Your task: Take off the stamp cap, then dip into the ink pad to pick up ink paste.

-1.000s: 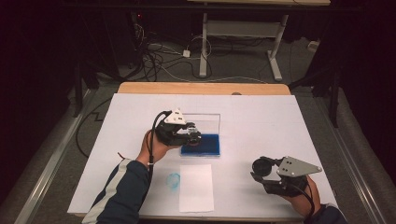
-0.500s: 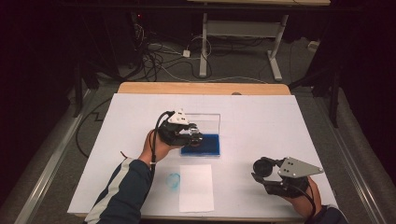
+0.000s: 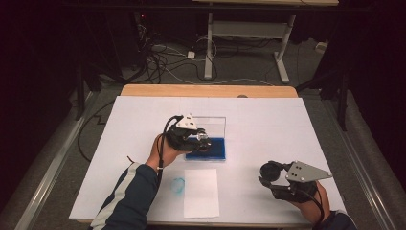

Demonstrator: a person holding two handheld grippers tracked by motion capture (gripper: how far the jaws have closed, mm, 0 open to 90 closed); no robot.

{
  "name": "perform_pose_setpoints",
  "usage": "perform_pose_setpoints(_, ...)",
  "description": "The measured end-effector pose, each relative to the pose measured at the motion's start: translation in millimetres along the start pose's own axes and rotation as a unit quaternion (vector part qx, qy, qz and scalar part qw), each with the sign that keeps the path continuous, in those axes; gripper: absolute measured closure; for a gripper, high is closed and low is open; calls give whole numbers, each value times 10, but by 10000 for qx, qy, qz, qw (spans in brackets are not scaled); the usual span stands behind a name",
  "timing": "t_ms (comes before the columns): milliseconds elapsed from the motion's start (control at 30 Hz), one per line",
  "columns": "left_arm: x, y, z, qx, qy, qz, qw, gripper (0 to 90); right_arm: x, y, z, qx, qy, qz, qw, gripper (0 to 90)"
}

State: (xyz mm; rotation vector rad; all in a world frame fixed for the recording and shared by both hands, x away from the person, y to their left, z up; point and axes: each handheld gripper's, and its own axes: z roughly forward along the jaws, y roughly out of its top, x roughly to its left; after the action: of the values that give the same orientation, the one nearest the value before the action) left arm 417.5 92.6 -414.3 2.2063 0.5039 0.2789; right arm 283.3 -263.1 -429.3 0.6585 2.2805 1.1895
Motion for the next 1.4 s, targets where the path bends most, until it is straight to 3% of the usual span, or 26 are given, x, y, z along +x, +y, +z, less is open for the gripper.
perform_pose_setpoints(567,-4,-2,119,110,-11,18,9999,542,23,-17,-36,13,-23,-14,10000,386)
perform_pose_setpoints(967,59,-62,170,216,-18,-207,9996,542,34,-29,-38,-2,-36,12,10000,386)
perform_pose_setpoints(1400,59,-84,257,256,61,-175,9995,542,32,-30,-48,1,-38,11,10000,385)
